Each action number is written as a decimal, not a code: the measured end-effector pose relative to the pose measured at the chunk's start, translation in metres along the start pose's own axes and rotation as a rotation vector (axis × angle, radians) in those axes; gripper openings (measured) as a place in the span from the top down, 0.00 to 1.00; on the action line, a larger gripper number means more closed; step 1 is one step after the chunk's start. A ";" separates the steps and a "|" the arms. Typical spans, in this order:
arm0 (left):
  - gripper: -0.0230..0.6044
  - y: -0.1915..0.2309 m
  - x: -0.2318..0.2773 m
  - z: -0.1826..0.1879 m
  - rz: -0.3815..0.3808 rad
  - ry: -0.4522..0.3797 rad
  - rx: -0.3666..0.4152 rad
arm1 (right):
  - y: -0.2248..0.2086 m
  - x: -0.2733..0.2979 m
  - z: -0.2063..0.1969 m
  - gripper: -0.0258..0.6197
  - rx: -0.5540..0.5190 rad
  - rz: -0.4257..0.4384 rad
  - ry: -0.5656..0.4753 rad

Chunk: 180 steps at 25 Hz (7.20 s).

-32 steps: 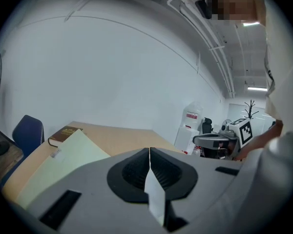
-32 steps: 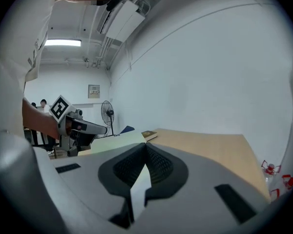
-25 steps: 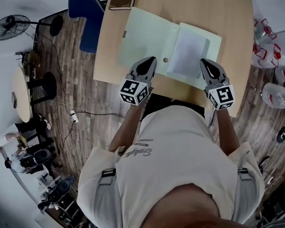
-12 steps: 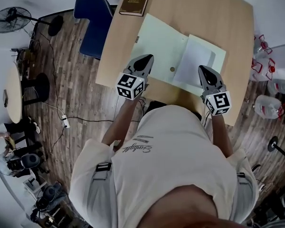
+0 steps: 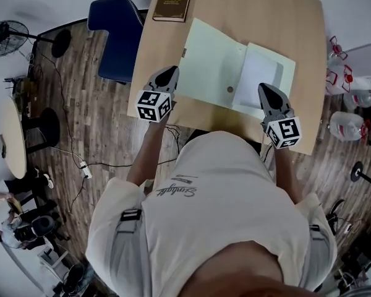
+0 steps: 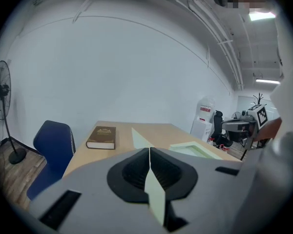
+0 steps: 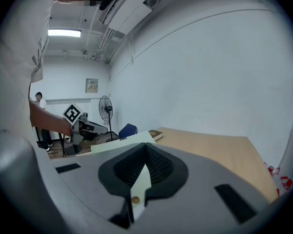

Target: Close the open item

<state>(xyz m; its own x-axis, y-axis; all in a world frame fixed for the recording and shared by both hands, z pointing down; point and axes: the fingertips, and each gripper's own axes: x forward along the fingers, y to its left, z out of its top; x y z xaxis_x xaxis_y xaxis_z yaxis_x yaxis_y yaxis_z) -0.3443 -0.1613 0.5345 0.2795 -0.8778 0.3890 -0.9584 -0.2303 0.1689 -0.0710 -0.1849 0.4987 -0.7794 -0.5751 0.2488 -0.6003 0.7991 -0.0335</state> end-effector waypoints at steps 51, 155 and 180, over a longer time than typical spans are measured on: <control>0.94 -0.196 0.093 -0.050 -0.445 0.160 0.009 | -0.070 -0.117 -0.040 0.97 0.112 -0.250 0.007; 0.94 -0.355 0.194 -0.139 -0.551 0.420 0.369 | -0.139 -0.183 -0.149 0.97 0.250 -0.196 0.078; 0.94 -0.235 0.094 0.040 -0.304 -0.023 0.066 | -0.091 -0.095 -0.001 0.97 0.072 -0.020 -0.036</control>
<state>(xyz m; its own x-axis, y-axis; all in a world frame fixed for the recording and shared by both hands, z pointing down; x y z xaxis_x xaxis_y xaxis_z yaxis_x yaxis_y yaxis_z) -0.0953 -0.2070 0.4950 0.5528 -0.7739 0.3090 -0.8333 -0.5096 0.2145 0.0578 -0.2030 0.4792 -0.7724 -0.5976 0.2149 -0.6260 0.7736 -0.0986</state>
